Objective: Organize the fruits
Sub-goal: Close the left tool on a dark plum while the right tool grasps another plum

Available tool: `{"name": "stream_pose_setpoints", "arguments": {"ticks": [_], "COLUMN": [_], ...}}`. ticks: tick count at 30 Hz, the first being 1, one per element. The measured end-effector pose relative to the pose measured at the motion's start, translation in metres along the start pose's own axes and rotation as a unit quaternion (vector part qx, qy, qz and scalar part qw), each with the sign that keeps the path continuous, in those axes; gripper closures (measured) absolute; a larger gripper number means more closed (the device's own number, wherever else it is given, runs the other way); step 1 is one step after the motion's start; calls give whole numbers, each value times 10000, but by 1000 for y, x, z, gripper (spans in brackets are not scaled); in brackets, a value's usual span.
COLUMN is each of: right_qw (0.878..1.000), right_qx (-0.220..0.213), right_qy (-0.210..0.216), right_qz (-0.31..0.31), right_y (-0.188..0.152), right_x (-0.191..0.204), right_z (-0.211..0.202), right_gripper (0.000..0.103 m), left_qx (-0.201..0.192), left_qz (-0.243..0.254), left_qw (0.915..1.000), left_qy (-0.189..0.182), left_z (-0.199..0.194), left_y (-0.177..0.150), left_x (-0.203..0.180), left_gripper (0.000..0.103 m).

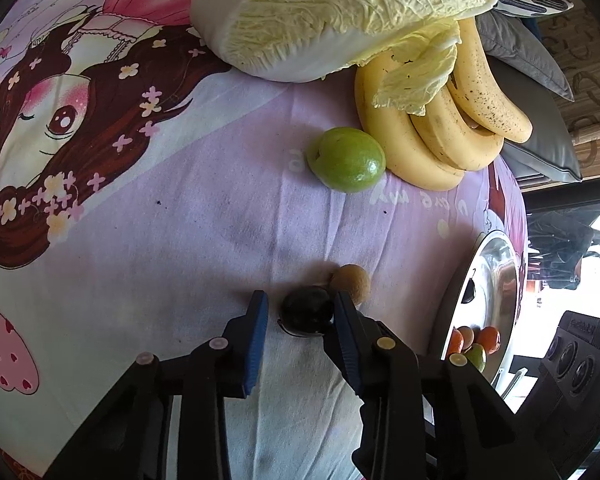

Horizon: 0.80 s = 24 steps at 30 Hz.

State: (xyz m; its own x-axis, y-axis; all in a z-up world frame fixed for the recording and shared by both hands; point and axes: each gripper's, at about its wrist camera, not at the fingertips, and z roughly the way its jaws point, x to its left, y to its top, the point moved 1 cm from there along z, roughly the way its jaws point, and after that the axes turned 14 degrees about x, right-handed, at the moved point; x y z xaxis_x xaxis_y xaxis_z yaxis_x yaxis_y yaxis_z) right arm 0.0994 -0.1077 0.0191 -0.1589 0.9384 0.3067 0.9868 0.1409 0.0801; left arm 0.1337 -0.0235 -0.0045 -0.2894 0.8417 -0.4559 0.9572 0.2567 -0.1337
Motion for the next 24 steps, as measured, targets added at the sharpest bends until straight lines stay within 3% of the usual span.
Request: {"name": "stream_pose_setpoints", "arguments": {"ticks": [4,24], "right_qw": [10000,9999], "right_qx": [0,38], "right_qy": [5,93], "right_qz": [4,-127], "right_y": [0,2], "right_x": [-1,9], "right_z": [0,7], "right_gripper": [67,67], "left_qx": [-4,-44], "left_qz": [16,-300], "left_qw": [10000,9993], "left_qy": [-47,-220], "left_z": [8,20], "left_y": [2,2], "left_x": [-9,-7], "left_gripper": [74,74]}}
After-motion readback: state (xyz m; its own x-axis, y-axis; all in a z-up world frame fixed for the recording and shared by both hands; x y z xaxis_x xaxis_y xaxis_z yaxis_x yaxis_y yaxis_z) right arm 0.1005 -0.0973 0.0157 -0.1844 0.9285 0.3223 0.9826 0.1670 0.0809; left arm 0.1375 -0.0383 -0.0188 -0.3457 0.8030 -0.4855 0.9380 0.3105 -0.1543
